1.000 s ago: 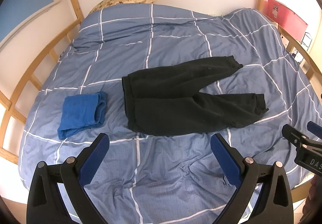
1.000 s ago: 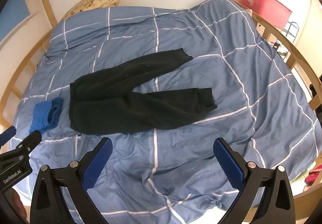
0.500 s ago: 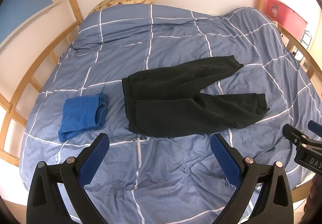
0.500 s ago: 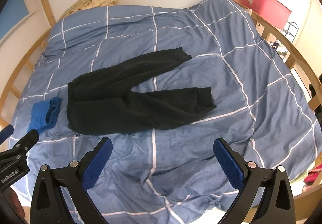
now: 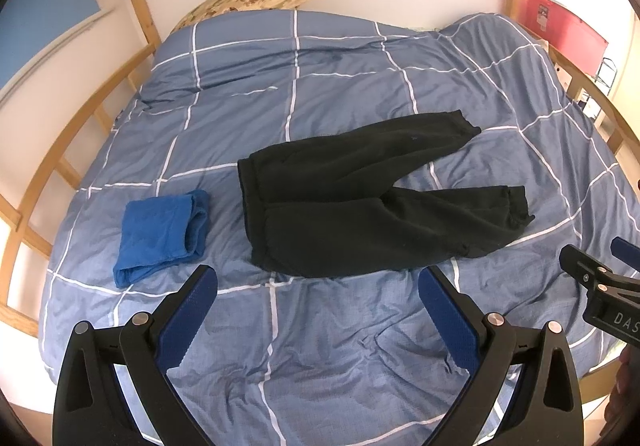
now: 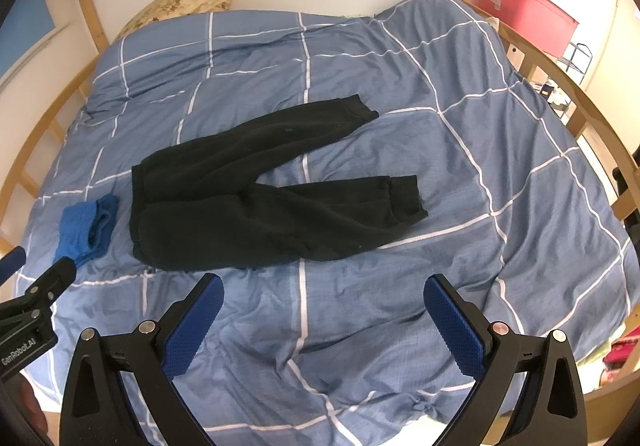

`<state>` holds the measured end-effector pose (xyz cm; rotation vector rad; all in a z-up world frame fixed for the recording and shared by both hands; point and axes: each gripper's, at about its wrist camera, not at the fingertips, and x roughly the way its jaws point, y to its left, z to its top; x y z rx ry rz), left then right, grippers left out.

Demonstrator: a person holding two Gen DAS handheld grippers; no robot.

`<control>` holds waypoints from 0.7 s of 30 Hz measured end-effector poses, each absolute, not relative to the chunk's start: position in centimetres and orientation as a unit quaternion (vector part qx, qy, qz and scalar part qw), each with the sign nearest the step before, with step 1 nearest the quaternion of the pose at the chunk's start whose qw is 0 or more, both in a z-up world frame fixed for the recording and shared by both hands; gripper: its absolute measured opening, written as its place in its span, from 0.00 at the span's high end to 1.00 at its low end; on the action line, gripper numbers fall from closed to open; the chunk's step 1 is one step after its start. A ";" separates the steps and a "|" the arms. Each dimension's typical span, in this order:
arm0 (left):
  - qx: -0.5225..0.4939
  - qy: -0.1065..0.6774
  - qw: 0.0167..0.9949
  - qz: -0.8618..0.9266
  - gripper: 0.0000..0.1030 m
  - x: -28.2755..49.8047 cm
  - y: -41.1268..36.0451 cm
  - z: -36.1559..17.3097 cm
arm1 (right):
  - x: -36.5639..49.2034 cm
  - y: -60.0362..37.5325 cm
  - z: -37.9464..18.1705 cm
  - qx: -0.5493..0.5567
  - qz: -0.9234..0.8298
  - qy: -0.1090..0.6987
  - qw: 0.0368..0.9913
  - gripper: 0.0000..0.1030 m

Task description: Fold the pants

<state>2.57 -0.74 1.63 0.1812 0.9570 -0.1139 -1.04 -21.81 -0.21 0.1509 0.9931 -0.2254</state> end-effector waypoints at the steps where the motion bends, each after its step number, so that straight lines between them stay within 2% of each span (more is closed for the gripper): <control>1: 0.087 0.459 0.882 -0.055 0.01 2.6 -0.8 1.6 | -1.0 -21.9 -0.3 0.072 -0.108 0.475 0.871 0.01; 21: 0.092 0.465 0.878 -0.059 0.01 3.9 -2.1 0.9 | -0.1 -23.1 -1.0 0.073 -0.113 0.478 0.868 0.01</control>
